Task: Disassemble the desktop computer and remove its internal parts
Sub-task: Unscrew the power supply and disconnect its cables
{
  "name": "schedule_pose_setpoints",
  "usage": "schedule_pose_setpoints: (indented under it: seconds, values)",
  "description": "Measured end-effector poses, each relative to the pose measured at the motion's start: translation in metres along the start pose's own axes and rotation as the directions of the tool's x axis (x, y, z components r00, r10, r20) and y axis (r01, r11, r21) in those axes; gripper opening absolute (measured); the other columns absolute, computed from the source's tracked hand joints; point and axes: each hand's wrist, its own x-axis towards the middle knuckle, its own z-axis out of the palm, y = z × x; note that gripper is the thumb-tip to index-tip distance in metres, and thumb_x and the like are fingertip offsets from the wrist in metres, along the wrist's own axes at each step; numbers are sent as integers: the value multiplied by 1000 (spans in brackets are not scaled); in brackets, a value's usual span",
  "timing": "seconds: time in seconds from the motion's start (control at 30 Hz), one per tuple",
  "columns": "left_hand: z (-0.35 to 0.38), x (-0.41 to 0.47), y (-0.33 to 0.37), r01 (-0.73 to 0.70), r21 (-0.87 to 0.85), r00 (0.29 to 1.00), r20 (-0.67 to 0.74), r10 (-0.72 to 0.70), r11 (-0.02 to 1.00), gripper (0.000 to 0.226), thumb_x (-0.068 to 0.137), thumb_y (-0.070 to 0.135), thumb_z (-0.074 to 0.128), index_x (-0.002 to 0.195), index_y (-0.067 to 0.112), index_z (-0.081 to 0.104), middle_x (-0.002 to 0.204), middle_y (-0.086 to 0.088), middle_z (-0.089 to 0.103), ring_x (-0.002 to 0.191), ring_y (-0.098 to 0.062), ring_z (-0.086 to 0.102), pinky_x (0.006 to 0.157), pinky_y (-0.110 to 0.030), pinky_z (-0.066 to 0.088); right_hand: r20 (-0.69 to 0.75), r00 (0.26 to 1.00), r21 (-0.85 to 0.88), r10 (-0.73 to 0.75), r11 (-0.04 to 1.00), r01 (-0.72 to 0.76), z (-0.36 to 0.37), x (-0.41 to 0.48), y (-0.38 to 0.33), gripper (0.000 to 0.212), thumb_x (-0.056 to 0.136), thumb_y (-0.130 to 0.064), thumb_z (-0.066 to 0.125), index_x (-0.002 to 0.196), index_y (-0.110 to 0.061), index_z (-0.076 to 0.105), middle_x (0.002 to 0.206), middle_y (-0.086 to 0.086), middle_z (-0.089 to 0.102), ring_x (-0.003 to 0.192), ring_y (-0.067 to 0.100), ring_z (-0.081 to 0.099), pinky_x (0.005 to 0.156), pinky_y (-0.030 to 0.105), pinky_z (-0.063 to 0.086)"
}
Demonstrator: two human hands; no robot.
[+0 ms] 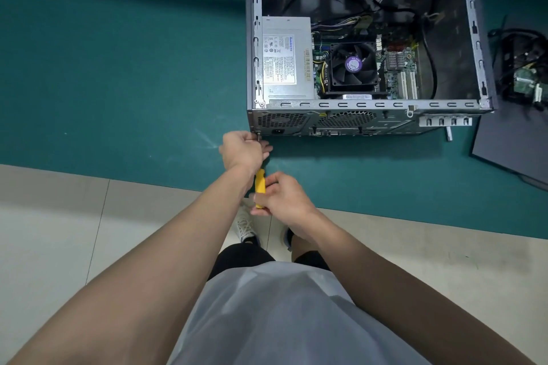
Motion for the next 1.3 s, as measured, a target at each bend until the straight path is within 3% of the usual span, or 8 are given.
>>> schedule_pose_setpoints:
  seconds: [0.13,0.27,0.4,0.63,0.83,1.0,1.13,1.3]
  values:
    - [-5,-2,0,52,-159,988,154,-28,986,19,92,-14,47,90,-2,61,89,-17,69,79,-21,71,74,-26,59,115,993,227,0,974,-26,-3,-1,2,31,92,8,53,121,-2,47,93,16,61,76,21,70,69,24,58]
    - [-4,-3,-2,20,-86,996,89,-12,996,18,85,-12,62,80,5,64,82,-13,70,79,-23,71,69,-28,60,-75,997,-10,-25,1000,25,1,0,3,25,84,5,66,100,-8,53,85,11,63,77,25,72,76,36,59]
    - [0,-2,-3,-18,15,1000,7,18,1000,22,87,-13,58,83,8,63,84,-9,71,75,-17,72,62,-22,58,-127,992,-67,-8,998,-1,5,2,1,27,79,1,73,92,-11,52,83,8,65,67,19,71,67,30,60]
    - [-8,-3,-1,48,-176,979,202,-12,983,18,93,-11,50,86,3,60,86,-13,69,79,-19,71,74,-25,59,151,988,203,44,976,-75,-4,-1,-6,25,95,4,50,119,-1,47,95,18,62,74,23,70,74,33,60]
    - [-4,1,-4,-13,-57,1000,1,13,998,15,86,-7,64,79,6,63,81,-12,70,73,-18,72,64,-27,59,-198,980,-116,-7,993,-16,13,4,0,22,82,-1,70,89,-11,52,86,15,67,76,27,72,75,42,59]
    - [-7,8,-6,-1,-71,997,72,6,997,9,90,-8,57,93,-1,63,85,-14,71,73,-16,72,63,-21,57,-59,998,66,-3,998,6,20,3,4,11,89,3,58,98,-3,55,105,21,64,99,34,66,86,44,56]
    - [-8,6,-7,1,-102,993,119,11,995,12,93,-8,53,93,0,62,85,-12,70,77,-18,72,66,-23,58,-142,990,-1,-4,1000,3,17,5,4,24,86,6,61,87,-17,55,87,5,62,76,21,71,73,34,60]
    - [-2,6,-7,-19,-34,999,28,20,999,14,89,-8,59,84,3,66,81,-11,71,73,-17,72,61,-23,57,-308,951,-5,28,999,-31,19,8,4,26,84,2,68,92,-16,51,94,8,59,62,16,68,53,24,58]
